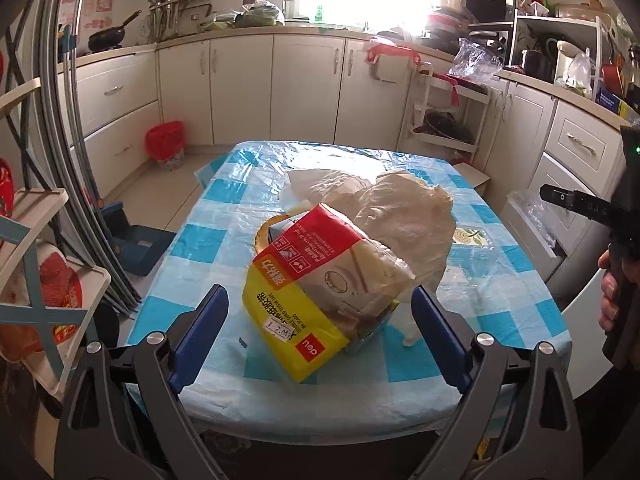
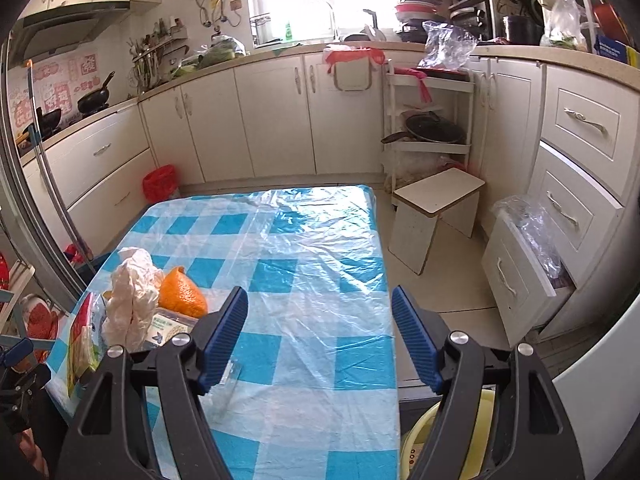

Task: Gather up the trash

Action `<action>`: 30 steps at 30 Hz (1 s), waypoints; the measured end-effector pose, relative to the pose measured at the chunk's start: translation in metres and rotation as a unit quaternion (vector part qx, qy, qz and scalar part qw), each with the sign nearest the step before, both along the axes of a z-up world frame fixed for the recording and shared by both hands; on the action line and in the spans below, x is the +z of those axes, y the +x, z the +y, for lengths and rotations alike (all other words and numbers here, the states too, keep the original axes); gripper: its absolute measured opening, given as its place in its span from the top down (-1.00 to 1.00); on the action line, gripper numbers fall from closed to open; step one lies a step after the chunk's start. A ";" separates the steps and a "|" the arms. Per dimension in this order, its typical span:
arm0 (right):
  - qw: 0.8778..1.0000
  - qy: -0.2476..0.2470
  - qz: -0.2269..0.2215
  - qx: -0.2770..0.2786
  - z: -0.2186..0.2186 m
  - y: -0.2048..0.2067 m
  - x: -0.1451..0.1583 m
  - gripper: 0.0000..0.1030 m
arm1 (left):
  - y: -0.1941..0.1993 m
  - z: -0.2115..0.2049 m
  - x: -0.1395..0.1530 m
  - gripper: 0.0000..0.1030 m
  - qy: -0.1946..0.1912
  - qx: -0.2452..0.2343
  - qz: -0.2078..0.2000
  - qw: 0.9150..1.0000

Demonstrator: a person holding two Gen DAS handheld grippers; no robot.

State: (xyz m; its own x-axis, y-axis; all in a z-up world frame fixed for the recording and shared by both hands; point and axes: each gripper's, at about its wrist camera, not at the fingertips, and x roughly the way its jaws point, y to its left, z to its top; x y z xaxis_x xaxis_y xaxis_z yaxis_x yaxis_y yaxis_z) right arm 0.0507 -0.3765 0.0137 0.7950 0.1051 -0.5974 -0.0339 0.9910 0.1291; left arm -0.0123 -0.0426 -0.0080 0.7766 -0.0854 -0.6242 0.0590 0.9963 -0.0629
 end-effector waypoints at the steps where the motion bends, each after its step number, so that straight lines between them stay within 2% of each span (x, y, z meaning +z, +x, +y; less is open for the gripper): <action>1: 1.000 -0.002 0.001 0.006 0.005 0.001 -0.001 -0.41 | 0.001 -0.001 -0.002 -0.73 0.008 -0.004 0.001 1.000; 9: 0.999 -0.009 0.010 0.030 0.021 0.001 -0.009 -0.41 | 0.013 -0.039 -0.022 -0.73 0.090 -0.032 -0.001 0.995; 14: 0.999 -0.002 0.009 0.031 0.019 0.002 -0.009 -0.41 | 0.030 -0.050 -0.024 -0.73 0.110 -0.022 -0.004 0.994; 17: 0.999 0.004 0.008 0.031 0.018 0.001 -0.009 -0.41 | 0.037 -0.048 -0.021 -0.72 0.094 -0.023 -0.002 0.995; 19: 0.999 0.008 0.007 0.033 0.019 0.001 -0.008 -0.41 | 0.040 -0.044 -0.018 -0.63 0.074 -0.026 0.001 0.997; 24: 0.999 0.009 0.004 0.039 0.022 0.000 -0.007 -0.42 | 0.046 -0.029 -0.020 -0.01 0.037 -0.035 0.024 0.998; 25: 0.999 0.009 0.004 0.040 0.022 0.000 -0.007 -0.42 | 0.047 -0.026 -0.021 0.05 0.032 -0.036 0.027 0.998; 30: 0.999 0.009 0.006 0.042 0.022 0.000 -0.008 -0.42 | 0.046 -0.008 -0.016 0.58 -0.007 -0.034 0.025 0.999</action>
